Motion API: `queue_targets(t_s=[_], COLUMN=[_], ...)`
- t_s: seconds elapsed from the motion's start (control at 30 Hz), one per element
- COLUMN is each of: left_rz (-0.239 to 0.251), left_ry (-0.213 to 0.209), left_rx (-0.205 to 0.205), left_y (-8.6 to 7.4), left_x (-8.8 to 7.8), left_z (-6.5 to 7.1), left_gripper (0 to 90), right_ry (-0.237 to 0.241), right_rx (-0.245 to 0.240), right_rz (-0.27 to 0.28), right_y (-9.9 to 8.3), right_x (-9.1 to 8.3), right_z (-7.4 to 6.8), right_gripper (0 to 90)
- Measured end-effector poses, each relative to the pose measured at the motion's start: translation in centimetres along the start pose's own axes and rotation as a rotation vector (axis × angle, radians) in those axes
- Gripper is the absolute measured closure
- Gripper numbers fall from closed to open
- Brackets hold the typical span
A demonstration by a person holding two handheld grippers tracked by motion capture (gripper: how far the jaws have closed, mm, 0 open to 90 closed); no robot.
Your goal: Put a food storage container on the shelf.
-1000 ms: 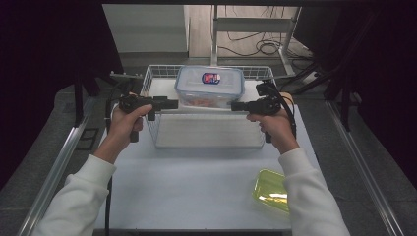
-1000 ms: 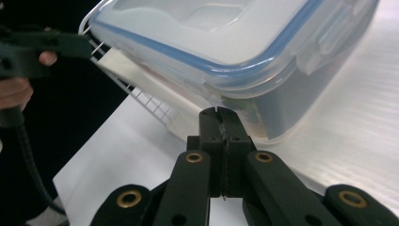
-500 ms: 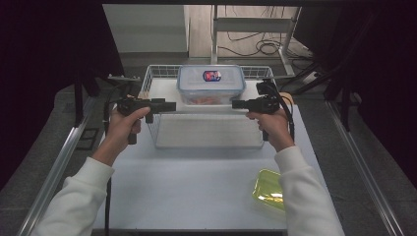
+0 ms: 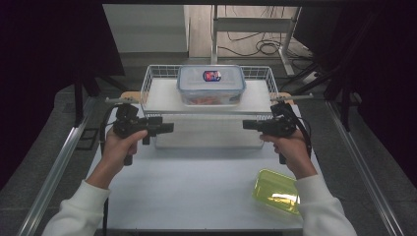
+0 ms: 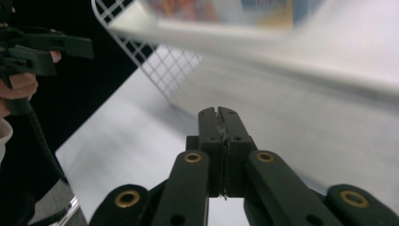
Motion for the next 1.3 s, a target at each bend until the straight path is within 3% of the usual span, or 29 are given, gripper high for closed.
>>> queue_targets(t_s=[0.1,0.27,0.5,0.7,0.93,1.3], left_rz=[-0.019,-0.038,-0.106,-0.129,-0.158,-0.181], left_ry=[-0.007,0.028,-0.009,0.017,0.045,0.094], left_rx=[0.004,0.032,0.022,0.018,0.018,0.028], left_y=[-2.4,-6.0,-9.6,-10.8,-12.2,-14.0], left_x=[0.2,0.8,1.7,2.1,2.5,2.1], left_z=[0.4,0.3,1.0,0.8,0.0,-0.8], left_gripper=[27.8,28.9,28.8,28.8,28.6,25.3], right_ry=[0.0,-0.027,-0.069,-0.057,-0.069,-0.123], right_rx=[0.003,0.004,0.006,0.018,0.026,0.048], right_rz=[-0.024,-0.037,-0.102,-0.122,-0.146,-0.108], right_y=[-2.3,-5.9,-10.6,-12.7,-14.5,-15.9], right_x=[-0.5,-1.3,-1.5,-1.4,-1.7,-3.5], right_z=[0.1,0.7,1.1,1.4,2.3,3.5], right_gripper=[84.6,73.2,54.3,46.7,45.0,44.8])
Point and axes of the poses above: each handheld gripper's, and its own axes: x roughly forward along the jaws, y roughly out of its top, z roughly to its right, the point moved 10 cm from there along x, roughly forward along the jaws, and after that the axes turned 4 degrees about y, right-handed, at the moved point
